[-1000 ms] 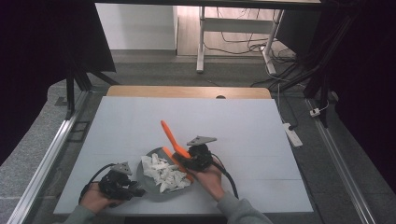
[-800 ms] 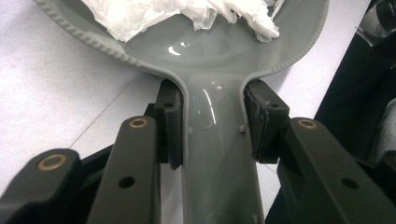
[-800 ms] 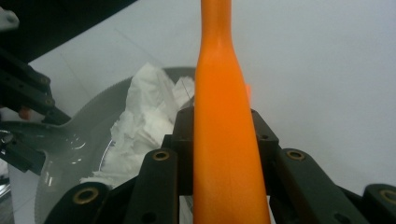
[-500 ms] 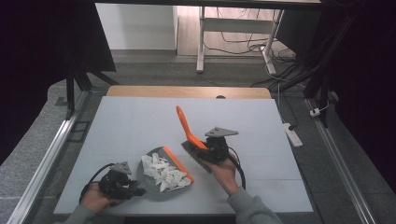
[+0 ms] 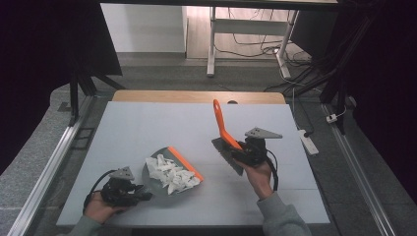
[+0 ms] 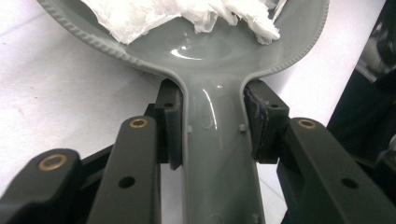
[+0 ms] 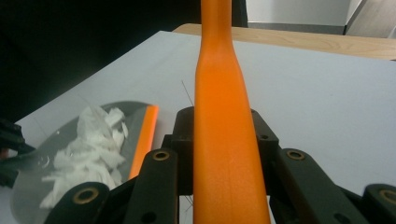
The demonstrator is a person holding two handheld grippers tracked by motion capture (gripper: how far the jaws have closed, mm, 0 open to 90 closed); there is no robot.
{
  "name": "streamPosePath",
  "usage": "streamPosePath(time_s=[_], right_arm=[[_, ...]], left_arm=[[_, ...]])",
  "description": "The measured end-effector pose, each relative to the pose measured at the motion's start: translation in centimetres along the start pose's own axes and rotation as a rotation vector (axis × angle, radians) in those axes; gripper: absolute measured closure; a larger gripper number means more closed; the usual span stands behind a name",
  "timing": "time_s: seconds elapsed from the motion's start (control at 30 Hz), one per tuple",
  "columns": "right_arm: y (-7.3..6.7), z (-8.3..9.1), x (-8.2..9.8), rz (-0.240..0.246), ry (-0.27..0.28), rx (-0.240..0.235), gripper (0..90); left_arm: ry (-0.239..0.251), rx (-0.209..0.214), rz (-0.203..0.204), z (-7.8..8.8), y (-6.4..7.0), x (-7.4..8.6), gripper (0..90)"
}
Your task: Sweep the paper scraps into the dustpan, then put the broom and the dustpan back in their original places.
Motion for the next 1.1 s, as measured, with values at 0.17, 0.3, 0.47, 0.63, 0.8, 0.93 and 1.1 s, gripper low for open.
streamPosePath(time_s=[0.17, 0.3, 0.47, 0.63, 0.8, 0.93, 1.1], right_arm=[[0.4, 1.1, 0.6, 0.033, 0.001, -0.011, 70.3], [0.5, 2.2, 1.2, 0.048, -0.003, -0.012, 70.3], [1.1, 3.6, 1.9, 0.044, -0.007, -0.003, 70.3], [1.9, 4.5, 2.4, 0.024, -0.009, 0.002, 70.3], [2.1, 5.2, 3.0, 0.016, -0.014, -0.002, 70.3], [2.0, 5.6, 3.4, 0.014, -0.021, -0.007, 70.3], [2.0, 5.5, 4.3, -0.019, -0.044, -0.022, 70.3]], left_arm=[[0.056, -0.038, 0.064, 0.4, -0.2, -0.2, 61.4], [0.099, -0.067, 0.108, 0.9, -0.4, -0.3, 61.4], [0.127, -0.083, 0.143, 1.1, -0.7, -0.3, 61.4], [0.15, -0.094, 0.153, 1.2, -0.7, -0.4, 61.4], [0.179, -0.119, 0.189, 1.5, -0.9, -0.4, 61.4], [0.193, -0.139, 0.225, 1.6, -1.1, -0.3, 61.4], [0.217, -0.173, 0.28, 1.7, -1.4, -0.2, 61.4]])
Point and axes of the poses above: each handheld gripper's, and its own axes: z roughly backward along the jaws, x roughly out of its underside, y roughly to its right, the point moved 2 cm from there along -z, roughly forward along the jaws, and after that the axes turned 1 degree about x, right-handed, at the moved point
